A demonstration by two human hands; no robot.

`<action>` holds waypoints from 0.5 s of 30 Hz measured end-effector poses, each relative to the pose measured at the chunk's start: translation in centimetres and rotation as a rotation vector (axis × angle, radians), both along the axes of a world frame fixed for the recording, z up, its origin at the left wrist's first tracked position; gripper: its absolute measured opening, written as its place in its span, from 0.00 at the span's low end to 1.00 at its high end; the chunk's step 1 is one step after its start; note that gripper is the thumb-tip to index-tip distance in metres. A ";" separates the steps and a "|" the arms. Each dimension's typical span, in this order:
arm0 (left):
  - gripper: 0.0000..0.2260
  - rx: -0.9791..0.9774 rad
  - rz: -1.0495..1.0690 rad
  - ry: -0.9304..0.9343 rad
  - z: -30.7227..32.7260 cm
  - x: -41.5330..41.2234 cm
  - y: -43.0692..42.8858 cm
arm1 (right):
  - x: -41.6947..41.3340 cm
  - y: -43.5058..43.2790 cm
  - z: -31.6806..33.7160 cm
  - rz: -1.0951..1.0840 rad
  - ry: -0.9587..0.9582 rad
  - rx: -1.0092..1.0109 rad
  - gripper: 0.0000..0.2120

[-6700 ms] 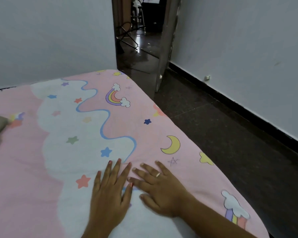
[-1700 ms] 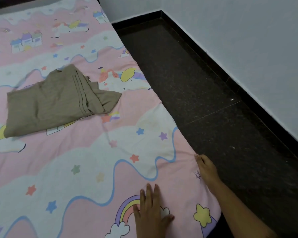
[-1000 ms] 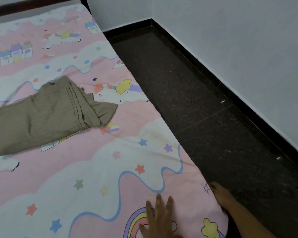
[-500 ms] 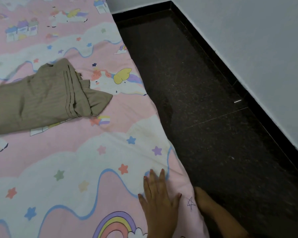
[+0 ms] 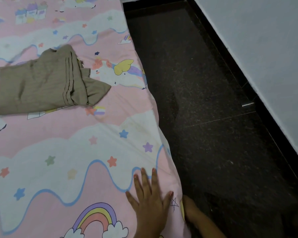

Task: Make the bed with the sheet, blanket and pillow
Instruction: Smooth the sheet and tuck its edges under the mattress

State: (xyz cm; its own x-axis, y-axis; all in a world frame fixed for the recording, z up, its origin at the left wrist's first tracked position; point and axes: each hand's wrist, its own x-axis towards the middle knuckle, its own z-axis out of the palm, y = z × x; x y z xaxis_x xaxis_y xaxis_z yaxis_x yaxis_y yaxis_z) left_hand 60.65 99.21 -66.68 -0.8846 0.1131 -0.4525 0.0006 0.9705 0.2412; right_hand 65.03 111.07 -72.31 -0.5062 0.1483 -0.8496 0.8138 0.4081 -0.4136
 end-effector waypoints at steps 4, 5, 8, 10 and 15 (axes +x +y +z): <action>0.36 -0.036 -0.046 0.077 -0.6 0.1 -0.4 | 0.4 0.6 -0.3 0.158 -0.182 0.288 0.12; 0.36 -0.029 -0.047 0.091 -0.7 0.1 -0.4 | 0.4 0.7 -0.1 0.181 -0.184 0.331 0.12; 0.37 -0.020 -0.037 0.113 -0.7 -0.1 -0.4 | -0.1 0.4 0.4 0.273 -0.187 0.376 0.11; 0.37 -0.015 -0.035 0.125 -0.8 0.0 -0.5 | -0.6 -0.1 0.6 0.301 -0.206 0.375 0.09; 0.35 -0.010 -0.121 0.205 -0.8 0.1 -2.9 | -2.3 -0.1 2.2 0.005 -0.065 0.399 0.06</action>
